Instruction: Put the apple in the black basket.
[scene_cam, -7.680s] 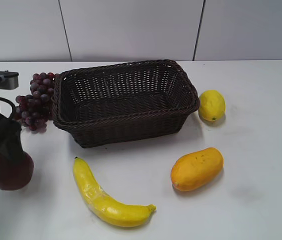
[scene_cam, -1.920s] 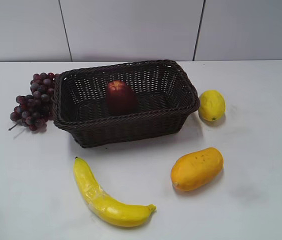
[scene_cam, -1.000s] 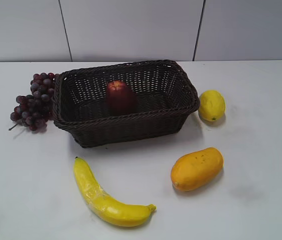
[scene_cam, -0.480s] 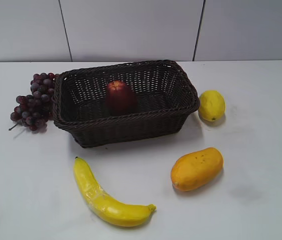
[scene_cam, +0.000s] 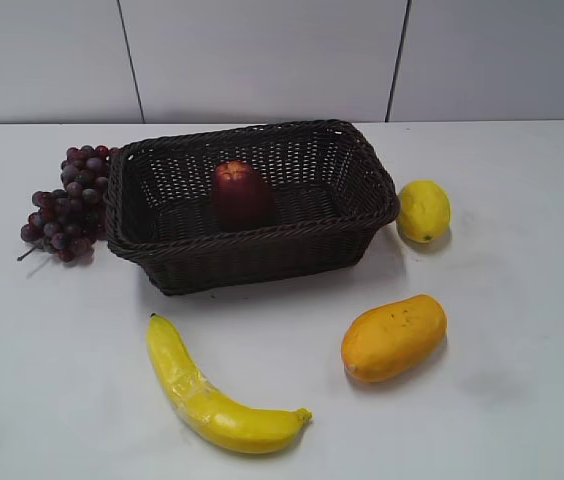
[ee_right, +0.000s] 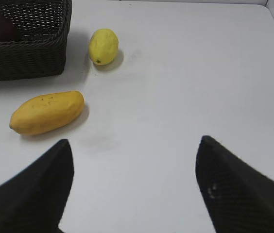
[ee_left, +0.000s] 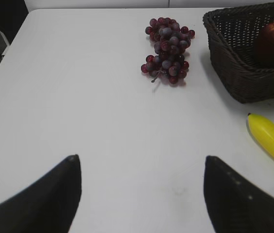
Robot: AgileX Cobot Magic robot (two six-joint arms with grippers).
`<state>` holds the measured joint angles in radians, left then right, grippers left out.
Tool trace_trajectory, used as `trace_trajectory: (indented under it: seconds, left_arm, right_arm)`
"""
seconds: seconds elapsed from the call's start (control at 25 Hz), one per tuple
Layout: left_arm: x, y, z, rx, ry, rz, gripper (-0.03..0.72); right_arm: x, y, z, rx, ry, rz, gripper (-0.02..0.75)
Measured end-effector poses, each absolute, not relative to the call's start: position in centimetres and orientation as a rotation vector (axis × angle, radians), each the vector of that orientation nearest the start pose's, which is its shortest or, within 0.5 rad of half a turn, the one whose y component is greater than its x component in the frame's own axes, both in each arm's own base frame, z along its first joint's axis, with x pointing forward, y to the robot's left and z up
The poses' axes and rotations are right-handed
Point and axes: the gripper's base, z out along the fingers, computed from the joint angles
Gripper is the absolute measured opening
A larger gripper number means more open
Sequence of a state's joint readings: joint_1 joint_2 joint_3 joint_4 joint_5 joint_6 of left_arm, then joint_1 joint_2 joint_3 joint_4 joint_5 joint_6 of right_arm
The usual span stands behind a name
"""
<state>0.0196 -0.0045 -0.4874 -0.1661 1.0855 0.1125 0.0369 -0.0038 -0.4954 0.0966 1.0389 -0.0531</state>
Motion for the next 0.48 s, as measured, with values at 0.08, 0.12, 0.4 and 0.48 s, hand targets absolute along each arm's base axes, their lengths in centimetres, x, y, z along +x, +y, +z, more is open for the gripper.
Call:
trace_trajectory:
  seconds: [0.08, 0.12, 0.4, 0.48]
  left_arm:
    - [-0.55, -1.34, 27.23, 0.105, 2.067, -0.119, 0.589]
    - [-0.54, -1.34, 27.20, 0.105, 2.068, -0.119, 0.589]
    - [-0.56, -1.63, 27.25, 0.107, 2.063, -0.162, 0.589]
    - [-0.57, -1.75, 27.28, 0.108, 2.062, -0.181, 0.589]
  right_arm:
    - [-0.45, 0.74, 27.81, -0.094, 2.019, 0.105, 0.589]
    - [-0.45, 0.74, 27.81, -0.094, 2.019, 0.105, 0.589]
    - [-0.45, 0.74, 27.81, -0.094, 2.019, 0.105, 0.589]
    - [-0.45, 0.74, 27.81, -0.094, 2.019, 0.105, 0.589]
